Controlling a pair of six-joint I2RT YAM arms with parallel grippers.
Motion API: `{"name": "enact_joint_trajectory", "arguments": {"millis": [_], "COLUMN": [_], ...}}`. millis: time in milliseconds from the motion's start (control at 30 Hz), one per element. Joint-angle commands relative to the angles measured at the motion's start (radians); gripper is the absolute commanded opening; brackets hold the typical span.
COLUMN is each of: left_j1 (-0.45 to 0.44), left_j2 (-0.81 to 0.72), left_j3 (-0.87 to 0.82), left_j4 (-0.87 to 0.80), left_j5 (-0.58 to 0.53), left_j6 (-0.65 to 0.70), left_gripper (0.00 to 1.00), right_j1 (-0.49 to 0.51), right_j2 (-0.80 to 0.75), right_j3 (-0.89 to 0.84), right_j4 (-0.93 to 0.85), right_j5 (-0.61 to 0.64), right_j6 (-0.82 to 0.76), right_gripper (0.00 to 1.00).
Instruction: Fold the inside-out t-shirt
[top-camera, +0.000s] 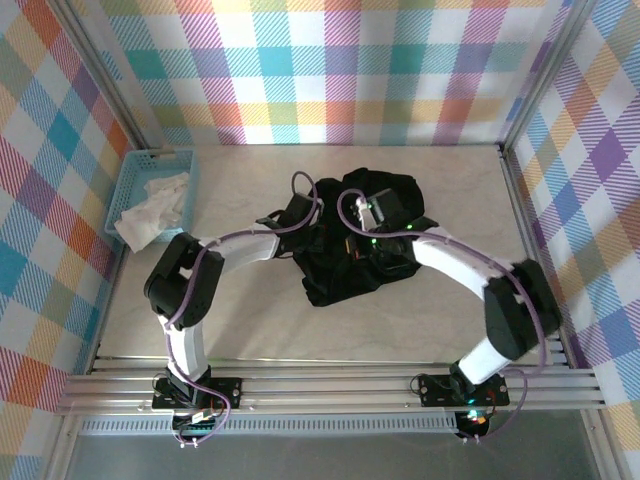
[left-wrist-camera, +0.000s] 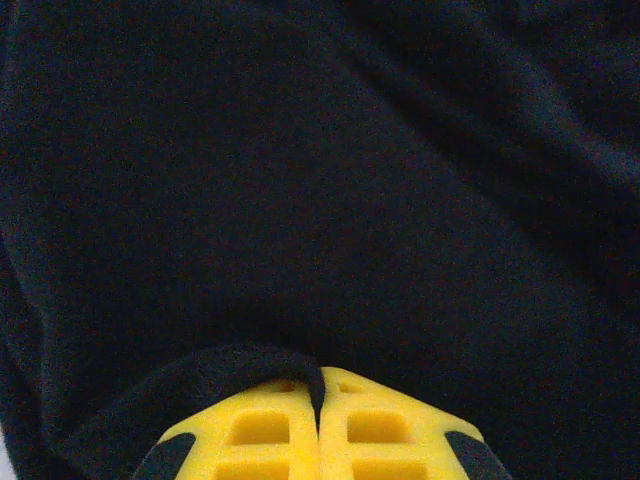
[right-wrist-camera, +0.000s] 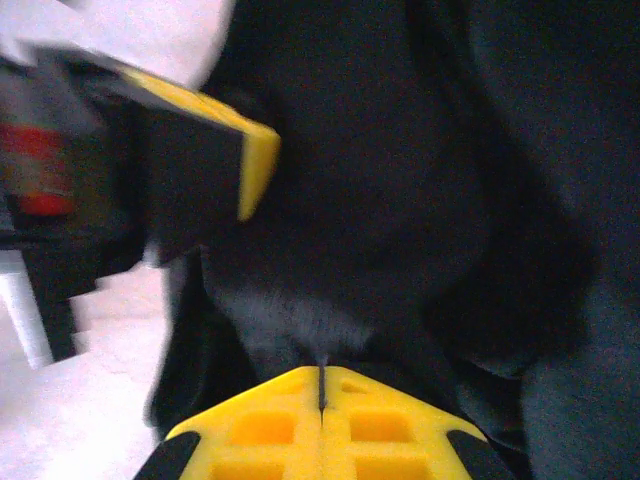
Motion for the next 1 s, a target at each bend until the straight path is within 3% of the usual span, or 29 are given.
{"name": "enact_joint_trajectory", "arguments": {"millis": [0, 67, 167, 433, 633, 800, 967], "left_j1": [0.004, -0.002, -0.032, -0.055, -0.055, -0.055, -0.049], "left_j2": [-0.247, -0.376, -0.513, -0.660, -0.674, -0.631, -0.596], "left_j3": [0.049, 0.060, 0.124, 0.235, 0.255, 0.242, 0.205], "left_j4": [0.089, 0.127, 0.099, -0.007, -0.056, -0.076, -0.141], "left_j5": [0.128, 0.170, 0.133, 0.000, -0.100, -0.123, -0.241], "left_j6": [-0.001, -0.041, -0.024, 0.051, 0.112, 0.118, 0.135], "left_gripper": [0.00, 0.00, 0.00, 0.00, 0.00, 0.00, 0.00], "right_j1": [0.000, 0.000, 0.000, 0.000, 0.000, -0.001, -0.001], "right_j2": [-0.192, -0.245, -0.278, -0.221, -0.185, -0.089, -0.042], "right_j3": [0.143, 0.230, 0.365, 0.645, 0.673, 0.678, 0.564], "right_j4": [-0.090, -0.116, -0.148, -0.247, -0.250, -0.347, -0.379], "right_j5": [-0.016, -0.054, -0.072, -0.019, -0.026, 0.106, 0.034], "right_j6": [-0.127, -0.154, -0.188, -0.276, -0.253, -0.190, -0.126], "right_gripper": [0.00, 0.00, 0.00, 0.00, 0.00, 0.00, 0.00]}}
